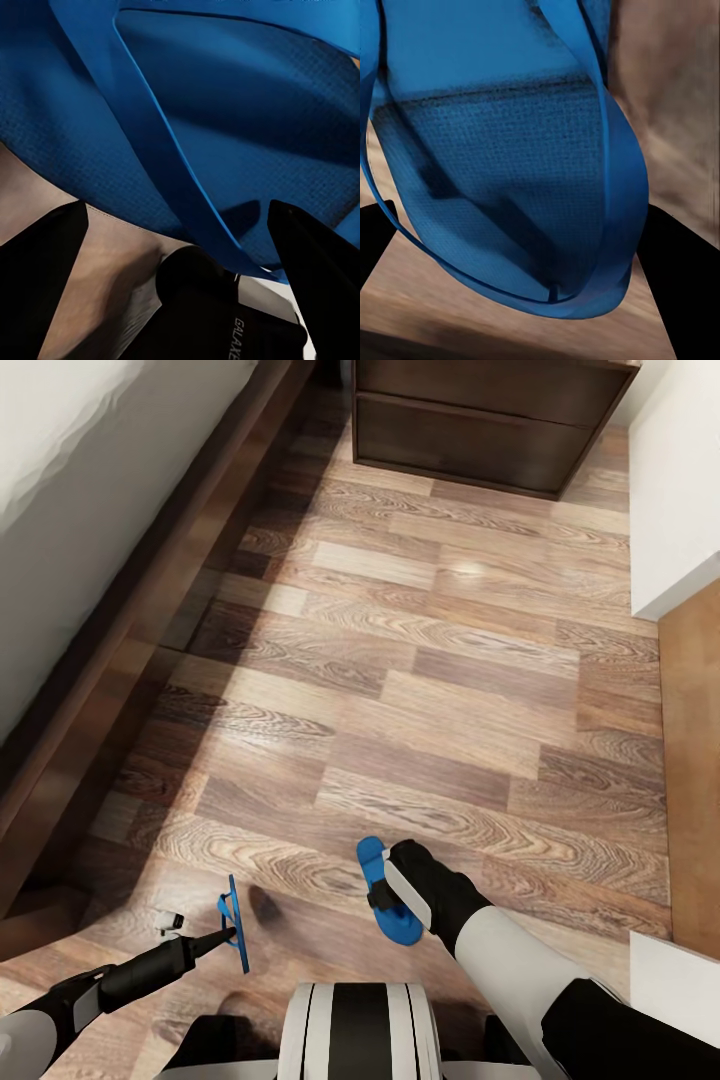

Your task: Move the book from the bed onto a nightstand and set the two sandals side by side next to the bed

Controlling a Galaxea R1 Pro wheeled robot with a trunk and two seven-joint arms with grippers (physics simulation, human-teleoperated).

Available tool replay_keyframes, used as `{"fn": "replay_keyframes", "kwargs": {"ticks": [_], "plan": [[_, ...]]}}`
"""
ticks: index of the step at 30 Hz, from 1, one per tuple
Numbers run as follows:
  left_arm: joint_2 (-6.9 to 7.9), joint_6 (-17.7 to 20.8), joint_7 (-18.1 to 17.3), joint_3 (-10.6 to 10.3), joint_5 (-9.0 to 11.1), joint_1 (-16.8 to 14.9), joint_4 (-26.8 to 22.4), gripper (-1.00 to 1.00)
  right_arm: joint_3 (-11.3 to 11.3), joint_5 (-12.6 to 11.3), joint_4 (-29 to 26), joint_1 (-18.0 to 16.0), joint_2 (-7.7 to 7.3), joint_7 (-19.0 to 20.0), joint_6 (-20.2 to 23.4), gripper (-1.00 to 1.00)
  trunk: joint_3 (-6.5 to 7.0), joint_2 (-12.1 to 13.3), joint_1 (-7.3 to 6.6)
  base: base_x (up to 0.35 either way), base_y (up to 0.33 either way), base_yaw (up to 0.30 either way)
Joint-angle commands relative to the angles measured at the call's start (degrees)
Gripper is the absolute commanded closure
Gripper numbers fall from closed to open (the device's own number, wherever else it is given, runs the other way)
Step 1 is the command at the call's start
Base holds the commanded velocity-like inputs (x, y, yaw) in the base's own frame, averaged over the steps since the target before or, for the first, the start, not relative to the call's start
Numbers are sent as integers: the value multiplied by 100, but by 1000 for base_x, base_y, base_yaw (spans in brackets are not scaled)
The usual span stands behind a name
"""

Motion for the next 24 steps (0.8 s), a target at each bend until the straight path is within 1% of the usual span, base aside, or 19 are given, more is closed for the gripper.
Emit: {"fn": "replay_keyframes", "kwargs": {"ticks": [1,24], "plan": [[1,57,-19,42,-48,0,-1,100,20,-65,-1,-4,0,-56,10,100,20,0,-3,0,0,0],[-2,100,-19,42,-57,0,7,100,-20,-109,-1,-4,0,-33,-8,100,530,31,-62,0,0,0]]}}
